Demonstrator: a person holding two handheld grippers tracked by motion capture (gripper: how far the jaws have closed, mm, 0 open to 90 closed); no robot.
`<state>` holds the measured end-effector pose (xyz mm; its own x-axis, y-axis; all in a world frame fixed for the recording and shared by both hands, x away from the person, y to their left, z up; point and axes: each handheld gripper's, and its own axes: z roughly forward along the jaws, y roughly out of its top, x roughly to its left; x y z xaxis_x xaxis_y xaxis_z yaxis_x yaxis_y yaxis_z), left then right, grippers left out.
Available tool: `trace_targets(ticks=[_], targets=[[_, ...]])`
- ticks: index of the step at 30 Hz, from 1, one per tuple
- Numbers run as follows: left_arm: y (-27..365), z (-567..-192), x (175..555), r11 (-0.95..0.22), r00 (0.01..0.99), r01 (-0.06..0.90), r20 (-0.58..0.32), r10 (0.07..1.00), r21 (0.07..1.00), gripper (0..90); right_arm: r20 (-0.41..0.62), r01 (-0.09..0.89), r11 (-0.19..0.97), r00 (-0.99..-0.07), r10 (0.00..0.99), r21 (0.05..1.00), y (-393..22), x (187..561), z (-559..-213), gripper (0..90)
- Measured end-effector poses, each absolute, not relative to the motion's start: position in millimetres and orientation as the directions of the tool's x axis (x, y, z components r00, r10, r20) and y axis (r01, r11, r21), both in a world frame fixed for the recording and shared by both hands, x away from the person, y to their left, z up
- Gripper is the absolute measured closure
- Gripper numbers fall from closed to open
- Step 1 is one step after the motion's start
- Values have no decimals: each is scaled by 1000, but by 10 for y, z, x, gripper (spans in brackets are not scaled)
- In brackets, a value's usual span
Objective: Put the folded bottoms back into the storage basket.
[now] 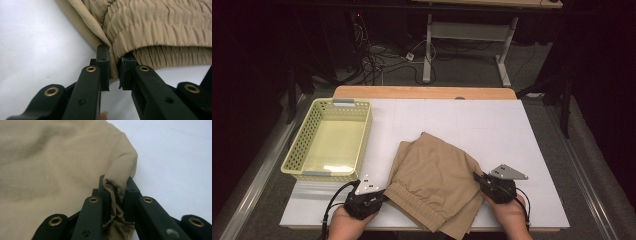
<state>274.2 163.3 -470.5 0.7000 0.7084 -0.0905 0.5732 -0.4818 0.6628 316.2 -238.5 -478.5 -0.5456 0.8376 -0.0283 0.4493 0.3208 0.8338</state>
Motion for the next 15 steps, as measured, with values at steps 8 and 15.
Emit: trace_targets(ticks=[8, 15], targets=[[1560, -4556, 2772, -561, 716, 561, -18, 697, 609, 797, 7, 429, 300, -582, 813, 852, -2426, 3143, -4756, 815], [1538, -4446, 2857, -598, 718, 585, -7, 696, 548, 800, 0, 417, 314, -601, 799, 853, -2396, 3118, -4749, 817]])
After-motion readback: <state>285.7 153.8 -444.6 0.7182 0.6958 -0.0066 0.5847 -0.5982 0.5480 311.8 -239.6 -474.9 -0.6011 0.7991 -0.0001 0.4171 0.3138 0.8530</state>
